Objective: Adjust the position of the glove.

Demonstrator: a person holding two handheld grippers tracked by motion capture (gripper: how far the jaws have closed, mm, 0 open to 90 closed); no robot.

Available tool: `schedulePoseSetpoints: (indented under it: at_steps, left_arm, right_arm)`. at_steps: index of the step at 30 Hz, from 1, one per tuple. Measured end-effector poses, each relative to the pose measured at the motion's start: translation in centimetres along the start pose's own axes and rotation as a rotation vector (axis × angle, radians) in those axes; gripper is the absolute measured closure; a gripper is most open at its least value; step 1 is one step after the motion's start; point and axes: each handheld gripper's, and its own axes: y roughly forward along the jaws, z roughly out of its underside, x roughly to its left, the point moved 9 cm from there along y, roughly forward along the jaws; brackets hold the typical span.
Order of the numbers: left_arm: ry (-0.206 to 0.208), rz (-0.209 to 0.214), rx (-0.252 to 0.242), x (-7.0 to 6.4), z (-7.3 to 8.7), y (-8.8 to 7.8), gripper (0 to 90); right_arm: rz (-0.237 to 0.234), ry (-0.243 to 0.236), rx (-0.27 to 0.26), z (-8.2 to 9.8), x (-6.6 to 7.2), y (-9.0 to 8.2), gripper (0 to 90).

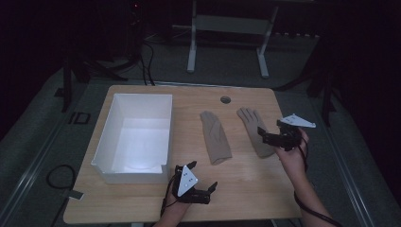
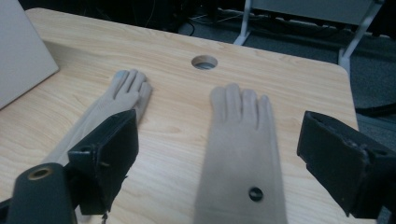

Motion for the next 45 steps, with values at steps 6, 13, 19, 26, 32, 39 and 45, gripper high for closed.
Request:
schedulePoseSetpoints:
  at_steps: [6,13,19,26,32,39,45]
  left_arm:
    - [0.002,0.002,0.0,0.0,0.0,0.0,1.1]
    - [0.001,0.002,-0.002,-0.1,0.0,0.0,1.1]
    - [0.004,0.004,-0.001,-0.1,0.0,0.0,1.1]
    - [0.007,0.006,-0.001,-0.1,0.0,0.0,1.1]
    - [0.006,0.011,-0.001,-0.1,0.0,0.0,1.1]
    - [0.007,0.014,-0.002,-0.2,0.0,0.0,1.1]
    - [0.006,0.018,-0.001,-0.2,0.0,0.0,1.1]
  right_arm:
    - [-0.049,-0.028,0.019,-0.4,2.1,1.8,11.9]
    - [-0.078,-0.052,0.034,-0.6,4.0,4.3,12.7]
    - [-0.11,-0.067,0.061,-0.4,5.4,6.6,13.1]
    - [-0.142,-0.078,0.095,-0.2,7.1,9.2,14.1]
    - [-0.188,-0.074,0.13,0.2,9.1,11.4,16.1]
    - [-0.219,-0.079,0.175,1.3,11.1,14.0,23.4]
    - [-0.191,-0.111,0.21,2.3,11.9,15.9,30.1]
